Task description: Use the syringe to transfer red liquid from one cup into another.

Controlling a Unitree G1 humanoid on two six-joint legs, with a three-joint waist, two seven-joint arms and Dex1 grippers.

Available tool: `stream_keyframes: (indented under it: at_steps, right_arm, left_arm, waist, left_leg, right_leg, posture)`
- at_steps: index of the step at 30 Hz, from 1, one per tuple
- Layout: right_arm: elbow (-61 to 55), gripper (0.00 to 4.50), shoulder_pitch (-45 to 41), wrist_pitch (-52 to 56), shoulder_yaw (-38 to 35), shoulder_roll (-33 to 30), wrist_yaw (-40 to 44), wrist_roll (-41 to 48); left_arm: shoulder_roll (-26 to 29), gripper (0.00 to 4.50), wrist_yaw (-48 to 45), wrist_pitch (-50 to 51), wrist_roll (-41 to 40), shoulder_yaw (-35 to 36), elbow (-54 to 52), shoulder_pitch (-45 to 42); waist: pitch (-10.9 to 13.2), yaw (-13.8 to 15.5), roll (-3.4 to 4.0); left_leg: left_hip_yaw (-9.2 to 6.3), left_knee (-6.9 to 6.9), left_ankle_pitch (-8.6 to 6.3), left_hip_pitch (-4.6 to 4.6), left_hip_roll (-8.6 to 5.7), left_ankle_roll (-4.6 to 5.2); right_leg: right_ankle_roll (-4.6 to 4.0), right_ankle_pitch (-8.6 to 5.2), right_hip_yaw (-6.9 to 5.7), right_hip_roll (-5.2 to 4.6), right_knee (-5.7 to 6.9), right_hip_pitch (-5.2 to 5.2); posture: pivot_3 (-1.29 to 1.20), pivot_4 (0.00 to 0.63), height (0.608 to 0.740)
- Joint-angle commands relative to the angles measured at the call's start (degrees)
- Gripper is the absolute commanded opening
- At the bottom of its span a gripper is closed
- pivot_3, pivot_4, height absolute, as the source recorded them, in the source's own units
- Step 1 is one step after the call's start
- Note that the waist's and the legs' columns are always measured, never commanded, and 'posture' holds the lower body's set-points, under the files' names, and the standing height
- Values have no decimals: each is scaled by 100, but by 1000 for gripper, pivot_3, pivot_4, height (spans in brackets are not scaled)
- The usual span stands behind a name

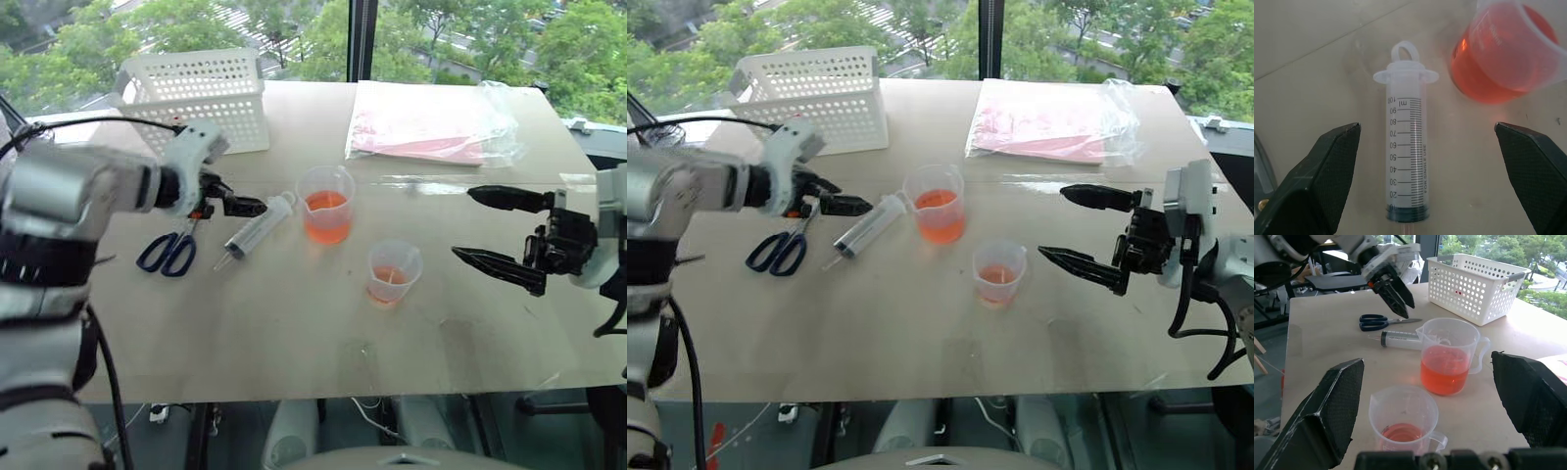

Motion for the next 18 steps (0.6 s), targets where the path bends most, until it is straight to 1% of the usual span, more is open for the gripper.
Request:
stream_keyframes:
  at_steps: [1, 4, 7, 10, 13, 17, 18]
  right_arm:
    - [-285, 4500, 135, -30, -219, 13, -188, 59]
    - [-493, 4500, 300, 20, -336, 16, -328, 171]
    - [-674, 4500, 429, 84, -482, -29, -467, 312]
    - [-847, 4500, 592, 96, -573, -23, -592, 351]
    - [-1039, 4500, 741, 93, -550, 0, -695, 371]
    - [-1223, 4500, 868, 75, -539, 58, -868, 443]
    - [-1253, 4500, 903, 62, -536, 72, -903, 445]
  left_arm:
    - [-457, 4469, -657, -386, 789, -879, 1621, -995]
    - [-1031, 4469, -1209, -906, 1392, -1421, 3055, -1575]
    - [-1410, 4469, -1673, -1617, 2048, -1828, 4049, -1821]
    - [-1782, 4469, -2079, -2158, 2546, -1975, 4882, -2048]
    - [-1999, 4469, -2419, -2558, 2989, -1996, 5413, -2248]
    - [-2248, 4469, -2671, -2936, 3474, -1942, 5870, -2341]
    - [-2318, 4233, -2708, -3002, 3583, -1928, 5950, -2328]
  waist:
    - [0, 6, 0]
    - [0, -11, 0]
    - [0, -48, 1]
    - [1, -53, -1]
    - [2, -24, -3]
    - [2, -15, -3]
    - [2, -15, -3]
  left_leg:
    - [-1, 0, 0, 0, -1, 0]
    - [0, 0, 0, -4, -2, 0]
    - [6, -1, -1, -7, -1, 1]
    - [4, -3, -1, -14, 1, 2]
    - [0, -1, -1, -28, 1, 2]
    - [1, 0, -2, -30, 0, 3]
    - [1, 0, -2, -30, 0, 3]
  right_leg:
    - [0, -1, -3, 0, 1, 1]
    - [0, -1, 1, 0, -3, 0]
    - [0, -1, 8, 1, -3, -8]
    - [-2, -1, 8, 6, -3, -14]
    - [-1, -1, 5, 6, -3, -24]
    - [-1, -1, 6, 3, -5, -24]
    - [0, 0, 6, 2, -5, -24]
  posture:
    - [0, 150, 740]
    - [0, 150, 740]
    - [0, 150, 740]
    - [0, 150, 740]
    - [0, 150, 740]
    - [0, 150, 740]
    - [0, 150, 740]
